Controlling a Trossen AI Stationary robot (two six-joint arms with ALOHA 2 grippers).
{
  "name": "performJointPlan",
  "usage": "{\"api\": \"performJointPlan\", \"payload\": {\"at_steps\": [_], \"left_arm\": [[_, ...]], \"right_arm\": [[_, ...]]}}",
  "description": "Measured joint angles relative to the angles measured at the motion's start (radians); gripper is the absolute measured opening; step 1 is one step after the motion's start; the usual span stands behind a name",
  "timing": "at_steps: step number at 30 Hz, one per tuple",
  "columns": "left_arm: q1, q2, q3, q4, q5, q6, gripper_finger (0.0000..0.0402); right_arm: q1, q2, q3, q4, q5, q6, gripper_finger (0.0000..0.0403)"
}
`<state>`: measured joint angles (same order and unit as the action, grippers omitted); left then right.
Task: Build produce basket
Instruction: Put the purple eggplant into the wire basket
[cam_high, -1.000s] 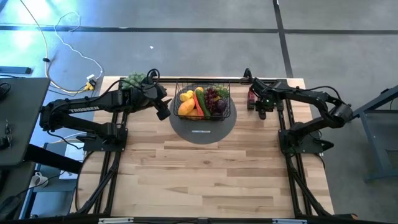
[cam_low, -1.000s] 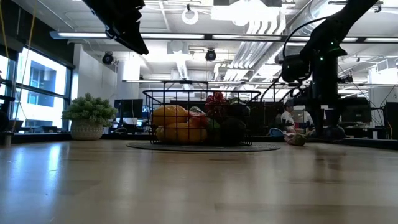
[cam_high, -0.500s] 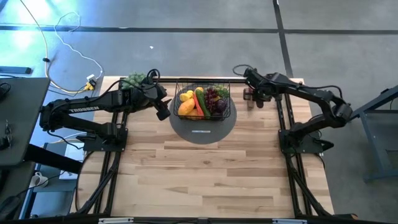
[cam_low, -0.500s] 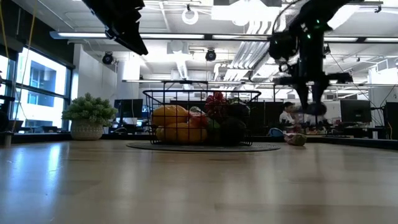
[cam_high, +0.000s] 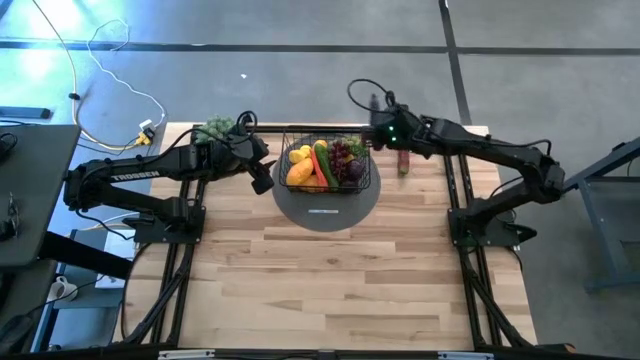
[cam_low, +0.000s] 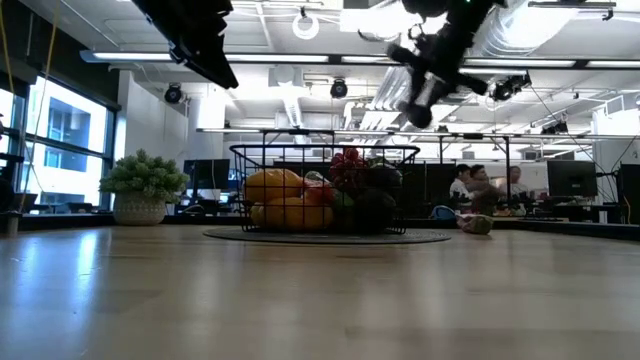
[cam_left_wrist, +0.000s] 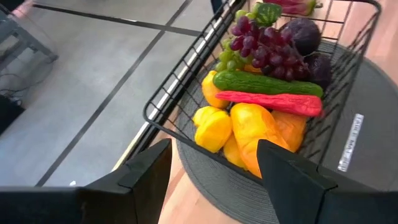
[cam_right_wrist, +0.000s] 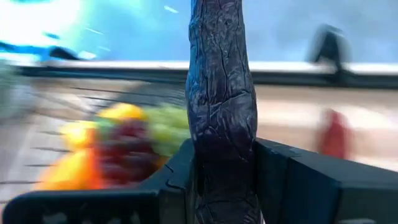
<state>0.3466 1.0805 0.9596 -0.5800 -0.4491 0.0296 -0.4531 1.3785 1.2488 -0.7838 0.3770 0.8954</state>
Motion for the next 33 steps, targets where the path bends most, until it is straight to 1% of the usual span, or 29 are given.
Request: {"api": "performJointPlan", "payload": {"at_steps": [4, 8, 15, 19, 25, 29, 33], "left_arm": [[0.000, 0.000, 0.000, 0.000, 0.038, -0.001, 0.0227], [0.000, 0.000, 0.000, 0.000, 0.078, -0.025, 0.0227], [0.000, 0.000, 0.000, 0.000, 0.135, -0.038, 0.0227], [0.000, 0.000, 0.000, 0.000, 0.161, -0.037, 0.0227], [0.000, 0.000, 0.000, 0.000, 0.162, -0.035, 0.0227], [0.000, 0.000, 0.000, 0.000, 0.162, -0.035, 0.0227], [0.000, 0.000, 0.000, -0.001, 0.161, -0.035, 0.0227]], "right_arm": [[0.074, 0.009, -0.005, 0.195, 0.001, -0.059, 0.0088], [0.143, 0.051, -0.006, 0.351, 0.000, -0.145, 0.0087], [0.227, 0.163, -0.008, 0.534, -0.010, -0.248, 0.0087], [0.252, 0.235, -0.008, 0.575, -0.036, -0.247, 0.0087], [0.266, 0.330, -0.008, 0.607, -0.036, -0.242, 0.0087], [0.263, 0.375, -0.008, 0.643, -0.044, -0.238, 0.0087], [0.263, 0.402, -0.008, 0.639, -0.044, -0.195, 0.0088]]}}
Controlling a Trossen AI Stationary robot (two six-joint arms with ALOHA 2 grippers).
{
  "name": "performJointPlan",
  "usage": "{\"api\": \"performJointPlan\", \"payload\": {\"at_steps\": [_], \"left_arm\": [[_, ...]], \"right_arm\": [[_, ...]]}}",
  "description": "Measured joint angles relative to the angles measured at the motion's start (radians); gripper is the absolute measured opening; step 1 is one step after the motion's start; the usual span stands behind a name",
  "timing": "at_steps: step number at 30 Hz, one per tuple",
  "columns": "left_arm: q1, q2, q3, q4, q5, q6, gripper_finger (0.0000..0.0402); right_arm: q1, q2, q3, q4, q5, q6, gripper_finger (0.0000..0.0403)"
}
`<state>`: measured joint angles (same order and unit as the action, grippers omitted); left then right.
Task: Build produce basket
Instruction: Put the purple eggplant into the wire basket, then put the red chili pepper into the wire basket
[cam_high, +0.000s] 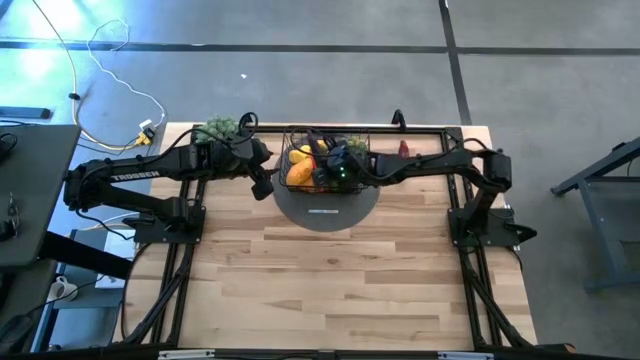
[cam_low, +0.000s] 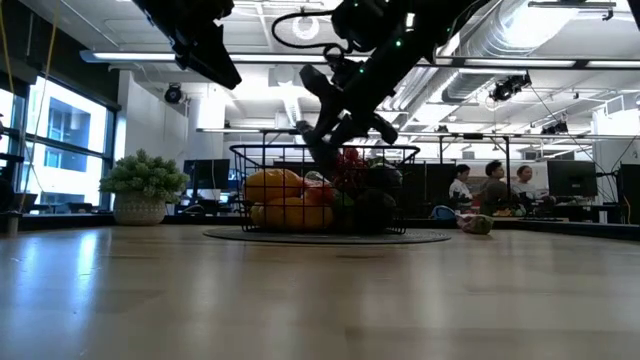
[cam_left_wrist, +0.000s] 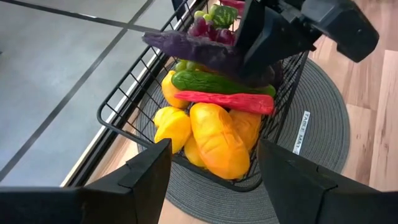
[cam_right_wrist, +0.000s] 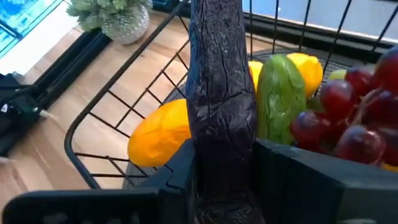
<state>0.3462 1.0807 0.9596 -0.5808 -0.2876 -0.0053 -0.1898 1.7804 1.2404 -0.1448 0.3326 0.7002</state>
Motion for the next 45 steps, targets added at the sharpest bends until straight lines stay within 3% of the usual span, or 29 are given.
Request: {"api": "performJointPlan", "payload": {"at_steps": [9, 14, 20, 35, 45], "left_arm": [[0.000, 0.000, 0.000, 0.000, -0.004, 0.000, 0.0227], [0.000, 0.000, 0.000, 0.000, -0.012, -0.001, 0.0227], [0.000, 0.000, 0.000, 0.001, -0.015, -0.002, 0.0227], [0.000, 0.000, 0.000, 0.014, -0.029, -0.002, 0.0227], [0.000, 0.010, 0.000, 0.199, -0.031, -0.022, 0.0227]], "right_arm": [[-0.007, 0.009, 0.000, -0.029, -0.013, 0.035, 0.0197], [-0.037, 0.004, 0.000, -0.033, -0.097, 0.062, 0.0231], [-0.083, -0.046, 0.000, -0.053, -0.167, 0.077, 0.0237], [-0.162, -0.252, 0.000, -0.221, -0.071, -0.044, 0.0239], [-0.223, -0.344, 0.000, -0.313, -0.060, -0.080, 0.0239]]}}
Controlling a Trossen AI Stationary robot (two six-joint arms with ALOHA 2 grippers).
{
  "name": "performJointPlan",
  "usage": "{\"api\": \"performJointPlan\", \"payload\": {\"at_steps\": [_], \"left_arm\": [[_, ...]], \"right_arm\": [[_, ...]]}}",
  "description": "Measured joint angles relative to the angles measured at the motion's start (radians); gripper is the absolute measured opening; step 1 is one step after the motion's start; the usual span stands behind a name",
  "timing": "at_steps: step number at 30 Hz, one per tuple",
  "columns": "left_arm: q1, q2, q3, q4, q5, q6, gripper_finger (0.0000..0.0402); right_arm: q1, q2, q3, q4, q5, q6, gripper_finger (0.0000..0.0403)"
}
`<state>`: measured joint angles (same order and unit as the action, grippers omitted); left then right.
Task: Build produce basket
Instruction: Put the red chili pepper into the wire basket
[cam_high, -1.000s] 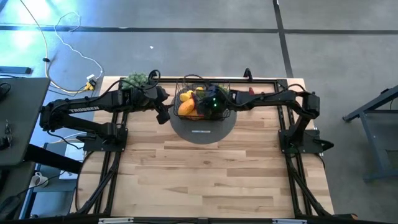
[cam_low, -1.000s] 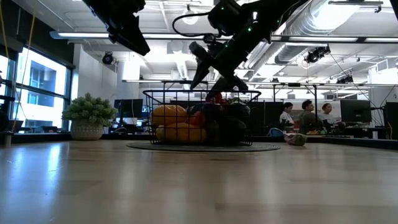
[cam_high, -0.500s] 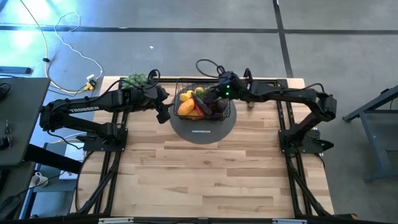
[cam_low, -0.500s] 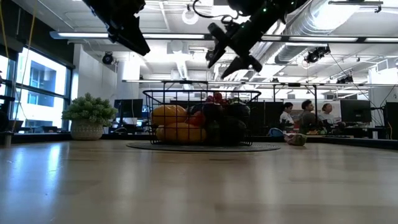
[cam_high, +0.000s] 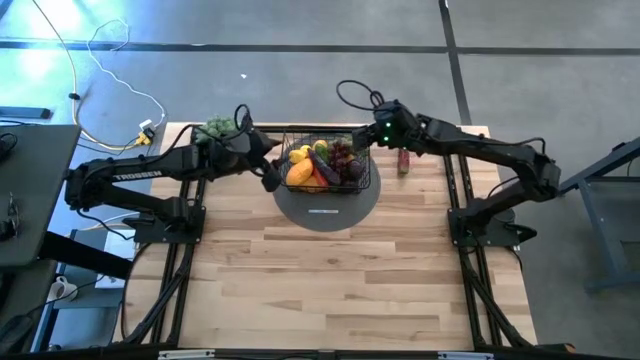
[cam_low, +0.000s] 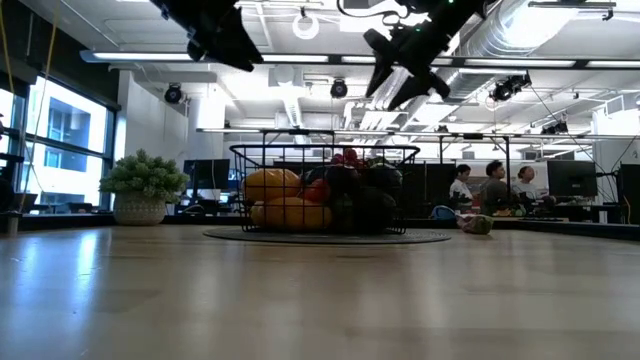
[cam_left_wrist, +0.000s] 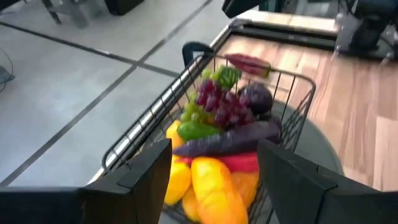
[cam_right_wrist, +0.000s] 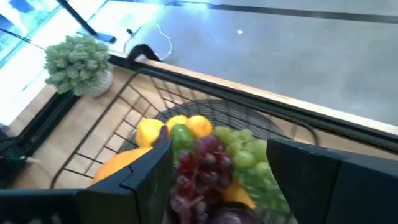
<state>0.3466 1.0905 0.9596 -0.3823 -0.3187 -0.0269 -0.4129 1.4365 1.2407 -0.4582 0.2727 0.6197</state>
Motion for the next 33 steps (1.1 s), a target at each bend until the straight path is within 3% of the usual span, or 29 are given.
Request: {"api": "performJointPlan", "payload": {"at_steps": [9, 20, 33], "left_arm": [[0.027, 0.056, 0.000, 0.157, -0.006, 0.004, 0.0227], [0.097, 0.114, 0.000, 0.216, 0.000, 0.003, 0.0227], [0.121, 0.125, 0.000, 0.221, -0.004, 0.003, 0.0227]], "right_arm": [[-0.091, -0.074, 0.000, -0.168, 0.016, 0.008, 0.0239], [-0.275, -0.076, 0.000, -0.500, 0.005, 0.079, 0.0239], [-0.457, 0.004, 0.000, -0.547, -0.109, -0.032, 0.0239]]}}
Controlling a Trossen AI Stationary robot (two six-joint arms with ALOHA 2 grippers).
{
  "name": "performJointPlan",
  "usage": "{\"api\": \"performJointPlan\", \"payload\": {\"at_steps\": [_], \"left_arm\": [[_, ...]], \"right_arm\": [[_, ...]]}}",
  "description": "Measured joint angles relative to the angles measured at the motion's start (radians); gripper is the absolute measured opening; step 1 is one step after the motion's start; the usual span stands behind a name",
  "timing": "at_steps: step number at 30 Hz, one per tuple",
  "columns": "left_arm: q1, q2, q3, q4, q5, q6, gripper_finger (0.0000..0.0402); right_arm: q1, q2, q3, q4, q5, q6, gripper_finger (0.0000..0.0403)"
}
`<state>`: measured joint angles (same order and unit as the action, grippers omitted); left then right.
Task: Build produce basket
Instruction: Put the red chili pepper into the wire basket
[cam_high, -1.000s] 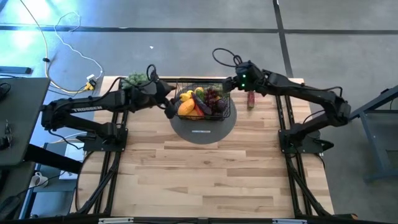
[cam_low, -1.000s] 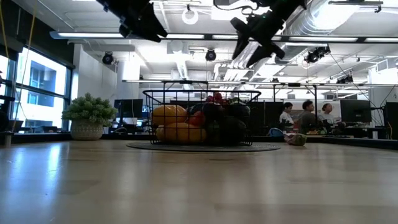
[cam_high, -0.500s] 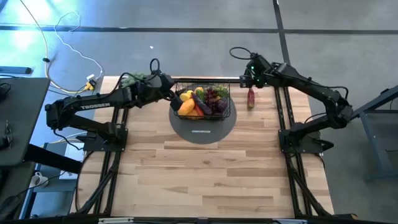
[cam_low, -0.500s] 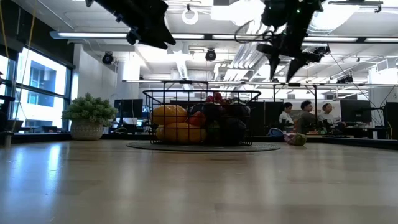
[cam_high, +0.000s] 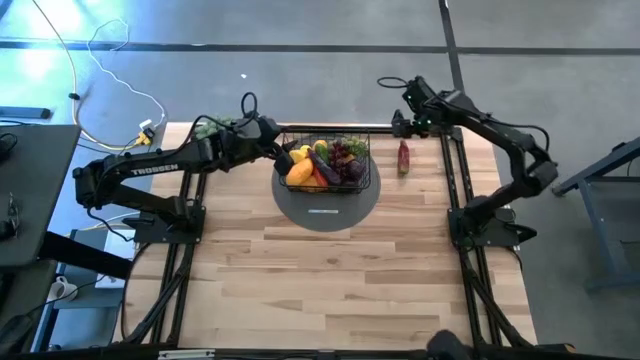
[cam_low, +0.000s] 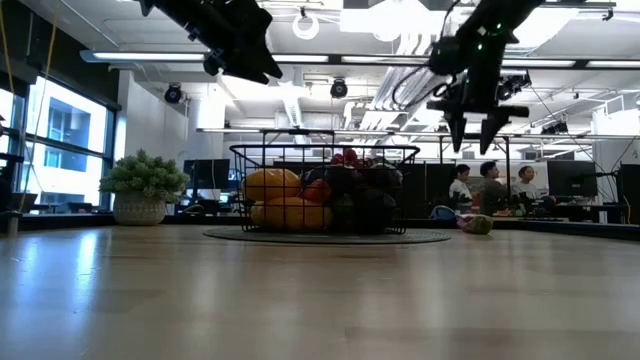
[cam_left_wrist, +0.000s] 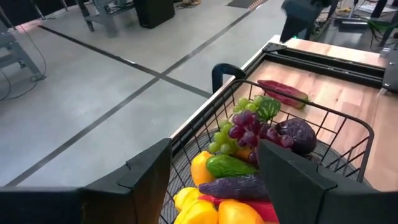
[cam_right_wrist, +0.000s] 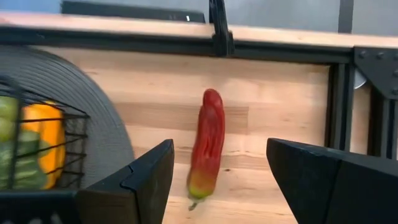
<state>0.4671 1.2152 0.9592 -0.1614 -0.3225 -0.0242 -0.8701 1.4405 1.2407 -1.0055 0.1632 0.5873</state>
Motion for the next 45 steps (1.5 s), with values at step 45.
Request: {"api": "performJointPlan", "payload": {"at_steps": [45], "left_arm": [[0.000, -0.002, 0.000, -0.008, 0.020, -0.023, 0.0227]], "right_arm": [[-0.072, 0.484, 0.000, 0.102, -0.103, -0.125, 0.0142]]}}
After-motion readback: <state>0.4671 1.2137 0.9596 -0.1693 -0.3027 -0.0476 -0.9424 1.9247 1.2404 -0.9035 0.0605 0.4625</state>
